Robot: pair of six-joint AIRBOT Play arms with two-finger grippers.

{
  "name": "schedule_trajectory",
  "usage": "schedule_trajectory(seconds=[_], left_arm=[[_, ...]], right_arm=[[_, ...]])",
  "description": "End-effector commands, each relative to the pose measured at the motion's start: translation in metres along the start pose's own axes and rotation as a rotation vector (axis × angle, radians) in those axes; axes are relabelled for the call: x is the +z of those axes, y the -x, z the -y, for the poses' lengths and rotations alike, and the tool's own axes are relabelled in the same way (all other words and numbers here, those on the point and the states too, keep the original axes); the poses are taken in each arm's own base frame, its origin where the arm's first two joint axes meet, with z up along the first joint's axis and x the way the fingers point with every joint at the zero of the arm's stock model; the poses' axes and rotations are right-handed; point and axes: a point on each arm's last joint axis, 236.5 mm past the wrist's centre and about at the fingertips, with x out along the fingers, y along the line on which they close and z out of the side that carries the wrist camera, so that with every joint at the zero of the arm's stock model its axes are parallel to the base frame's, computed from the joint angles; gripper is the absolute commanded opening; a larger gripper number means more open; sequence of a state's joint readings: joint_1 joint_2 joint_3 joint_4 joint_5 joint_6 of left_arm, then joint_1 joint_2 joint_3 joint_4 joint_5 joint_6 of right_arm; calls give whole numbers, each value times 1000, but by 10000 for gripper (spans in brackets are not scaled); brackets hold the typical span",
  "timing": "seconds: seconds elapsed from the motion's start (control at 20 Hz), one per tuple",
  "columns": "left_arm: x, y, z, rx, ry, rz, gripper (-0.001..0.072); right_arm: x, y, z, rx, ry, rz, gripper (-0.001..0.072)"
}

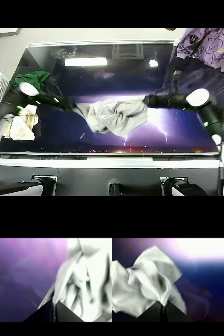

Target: Fold the clothes and pants, and hang the long-sleeved shirts on hangers.

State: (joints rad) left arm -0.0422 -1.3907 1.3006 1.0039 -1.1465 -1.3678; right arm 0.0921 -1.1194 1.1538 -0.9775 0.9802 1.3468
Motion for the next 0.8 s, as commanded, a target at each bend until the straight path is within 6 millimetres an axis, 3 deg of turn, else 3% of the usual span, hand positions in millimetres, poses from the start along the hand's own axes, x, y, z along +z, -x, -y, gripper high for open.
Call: schedule_trajectory(seconds=[0.0, 0.05, 0.15, 0.25, 0.35, 0.45, 0.55, 0.65, 0.75], left_arm=[[97, 160, 8, 199, -138, 404, 12], [113, 211, 21, 232, -178, 522, 13], [124, 309, 52, 299, -253, 740, 13], [110, 386, 78, 373, -305, 904, 13], [82, 440, 90, 443, -276, 1019, 13], [50, 473, 96, 481, -210, 1091, 13], [28, 491, 104, 482, -177, 1133, 14], [16, 500, 112, 474, -178, 1159, 13], [14, 500, 112, 461, -157, 1160, 13]], right_arm=[[93, 80, -30, -85, 194, 218, 31], [116, 111, -46, -95, 244, 292, 31], [148, 180, -77, -130, 338, 440, 31], [159, 249, -100, -183, 391, 572, 31], [152, 307, -111, -243, 400, 670, 31], [135, 355, -119, -281, 378, 760, 31], [117, 387, -130, -267, 345, 820, 31], [103, 404, -138, -239, 302, 853, 31], [101, 408, -139, -224, 274, 864, 31]])
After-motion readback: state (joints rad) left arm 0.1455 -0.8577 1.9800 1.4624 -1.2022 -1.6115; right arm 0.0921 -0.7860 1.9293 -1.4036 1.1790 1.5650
